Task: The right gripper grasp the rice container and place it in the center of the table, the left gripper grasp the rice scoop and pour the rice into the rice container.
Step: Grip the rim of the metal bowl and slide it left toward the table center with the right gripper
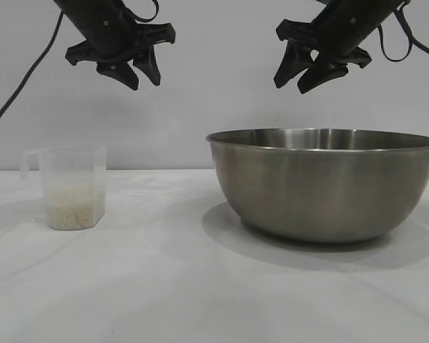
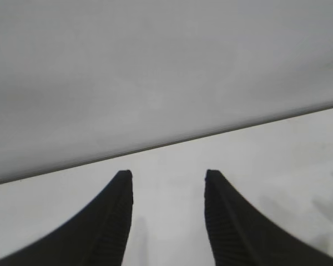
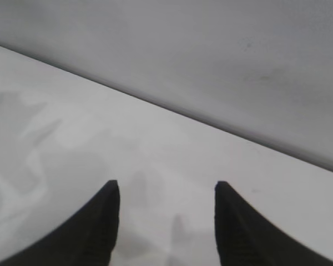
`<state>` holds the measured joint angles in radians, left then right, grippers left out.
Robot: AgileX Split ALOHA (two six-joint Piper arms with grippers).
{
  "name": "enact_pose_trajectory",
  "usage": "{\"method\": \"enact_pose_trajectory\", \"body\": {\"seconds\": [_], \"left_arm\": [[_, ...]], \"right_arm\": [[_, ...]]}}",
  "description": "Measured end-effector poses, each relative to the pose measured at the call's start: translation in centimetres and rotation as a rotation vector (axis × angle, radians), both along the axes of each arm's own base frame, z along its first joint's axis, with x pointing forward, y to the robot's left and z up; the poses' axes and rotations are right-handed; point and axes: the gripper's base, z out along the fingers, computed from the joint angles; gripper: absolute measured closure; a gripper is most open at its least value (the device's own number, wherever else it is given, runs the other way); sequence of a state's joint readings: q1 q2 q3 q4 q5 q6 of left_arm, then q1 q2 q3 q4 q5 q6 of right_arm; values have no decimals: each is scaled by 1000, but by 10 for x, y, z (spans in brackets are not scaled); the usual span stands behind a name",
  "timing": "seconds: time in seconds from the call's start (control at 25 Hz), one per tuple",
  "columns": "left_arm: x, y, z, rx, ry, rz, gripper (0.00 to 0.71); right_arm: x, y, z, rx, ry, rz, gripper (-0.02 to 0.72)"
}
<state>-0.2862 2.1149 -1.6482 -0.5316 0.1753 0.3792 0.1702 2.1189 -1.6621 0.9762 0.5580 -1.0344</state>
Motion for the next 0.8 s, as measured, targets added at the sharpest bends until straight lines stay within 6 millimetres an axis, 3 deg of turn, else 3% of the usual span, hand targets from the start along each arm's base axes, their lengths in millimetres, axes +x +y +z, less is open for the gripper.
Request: {"method": "enact_pose_trajectory", "body": {"seconds": [0.32,0.6,0.8], "left_arm": [[0,0,0,0,5,-3,449],[-2,-1,-2,19,25,-23,449],[-4,-1,-4,31,48,-40,449]], "right_arm": [[-4,-1,0,25,64,13,324],[-30,-53,32,-41,294,-55,324],[-57,-71,30,-137,579,-44,324]]}}
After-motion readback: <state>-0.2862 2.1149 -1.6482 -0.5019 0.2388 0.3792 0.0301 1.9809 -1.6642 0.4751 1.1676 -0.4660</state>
